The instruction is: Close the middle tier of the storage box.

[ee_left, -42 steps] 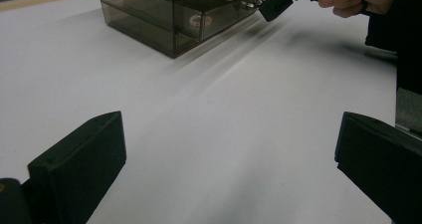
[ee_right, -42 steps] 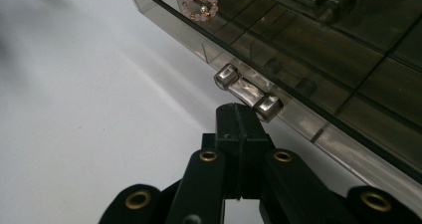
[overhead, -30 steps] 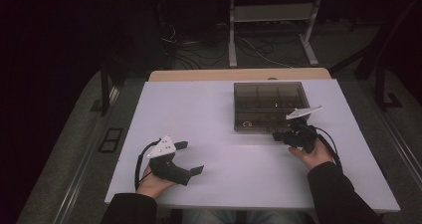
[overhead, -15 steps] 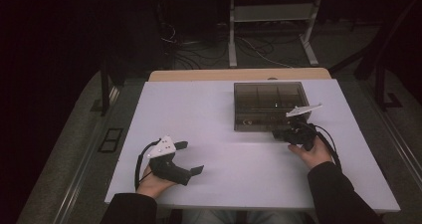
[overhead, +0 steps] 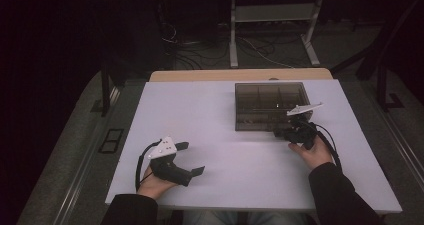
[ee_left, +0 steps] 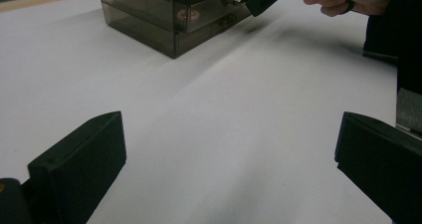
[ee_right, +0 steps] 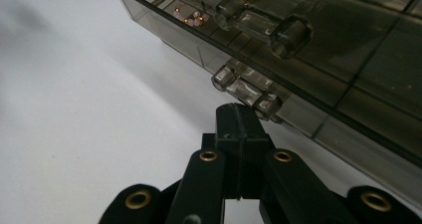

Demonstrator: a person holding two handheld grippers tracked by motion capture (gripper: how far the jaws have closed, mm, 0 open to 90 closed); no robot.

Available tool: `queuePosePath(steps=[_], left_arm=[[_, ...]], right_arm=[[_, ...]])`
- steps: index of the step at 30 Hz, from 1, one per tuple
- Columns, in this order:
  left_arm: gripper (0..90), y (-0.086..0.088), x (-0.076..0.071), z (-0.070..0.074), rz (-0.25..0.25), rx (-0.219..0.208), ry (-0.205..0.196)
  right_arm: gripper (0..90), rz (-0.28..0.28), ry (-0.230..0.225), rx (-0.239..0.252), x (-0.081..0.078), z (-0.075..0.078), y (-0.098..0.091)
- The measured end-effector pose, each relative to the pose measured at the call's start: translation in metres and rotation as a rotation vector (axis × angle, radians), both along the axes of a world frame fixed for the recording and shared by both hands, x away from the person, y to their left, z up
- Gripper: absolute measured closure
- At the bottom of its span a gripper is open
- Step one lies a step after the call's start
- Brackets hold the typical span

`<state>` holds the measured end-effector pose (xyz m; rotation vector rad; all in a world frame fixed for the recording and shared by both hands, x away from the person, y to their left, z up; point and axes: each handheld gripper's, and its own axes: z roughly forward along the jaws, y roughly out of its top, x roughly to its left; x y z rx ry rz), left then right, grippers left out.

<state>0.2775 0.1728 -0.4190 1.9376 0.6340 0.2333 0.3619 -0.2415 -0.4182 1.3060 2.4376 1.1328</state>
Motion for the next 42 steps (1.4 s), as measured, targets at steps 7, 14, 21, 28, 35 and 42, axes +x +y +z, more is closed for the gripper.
queuePosePath(steps=[7, 14, 21, 28, 35, 42], left_arm=[[0.0, 0.0, 0.0, 0.0, 0.001, -0.001, 0.0], [0.0, 0.0, 0.0, 0.0, 0.0, 0.001, 0.0], [0.0, 0.0, 0.0, 0.0, 0.001, 0.001, 0.0], [0.0, 0.001, 0.0, 0.0, 0.002, -0.002, -0.001], [0.0, 0.001, -0.001, 0.001, 0.002, -0.003, 0.0], [0.0, 0.0, -0.001, 0.001, -0.004, -0.003, -0.004]], right_arm=[[88.9, -0.013, -0.008, -0.003, 0.003, 0.0, 0.001], [88.9, -0.03, -0.013, -0.007, 0.006, -0.001, 0.002], [88.9, -0.06, -0.019, 0.016, 0.011, -0.001, 0.003], [88.5, -0.04, -0.02, -0.009, 0.011, -0.004, 0.009], [82.8, -0.025, -0.01, 0.015, 0.007, -0.001, 0.009], [72.6, -0.007, -0.017, 0.018, 0.0, 0.002, 0.009]])
